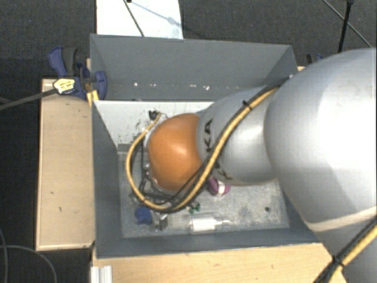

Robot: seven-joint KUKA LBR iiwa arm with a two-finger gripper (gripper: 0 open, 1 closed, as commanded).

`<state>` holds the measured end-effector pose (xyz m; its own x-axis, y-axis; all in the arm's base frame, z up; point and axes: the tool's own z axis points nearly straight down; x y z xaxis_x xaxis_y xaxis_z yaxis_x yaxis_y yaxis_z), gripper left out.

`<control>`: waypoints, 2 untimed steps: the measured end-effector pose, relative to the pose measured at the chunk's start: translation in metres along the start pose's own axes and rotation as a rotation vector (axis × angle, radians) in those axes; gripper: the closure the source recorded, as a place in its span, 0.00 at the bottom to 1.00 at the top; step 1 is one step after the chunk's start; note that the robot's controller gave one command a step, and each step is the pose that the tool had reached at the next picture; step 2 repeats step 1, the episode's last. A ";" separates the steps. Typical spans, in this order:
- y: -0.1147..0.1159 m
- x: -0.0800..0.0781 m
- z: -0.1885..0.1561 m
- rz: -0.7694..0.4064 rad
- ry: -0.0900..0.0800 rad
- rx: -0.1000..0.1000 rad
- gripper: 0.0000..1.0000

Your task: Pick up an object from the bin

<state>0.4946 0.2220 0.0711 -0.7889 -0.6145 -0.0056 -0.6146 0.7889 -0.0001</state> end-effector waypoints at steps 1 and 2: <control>-0.014 -0.002 -0.158 0.068 -0.006 0.003 1.00; -0.014 -0.002 -0.158 0.068 -0.006 0.003 1.00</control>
Offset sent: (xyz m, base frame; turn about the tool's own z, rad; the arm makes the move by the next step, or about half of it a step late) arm 0.0070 -0.0109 0.1532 0.0657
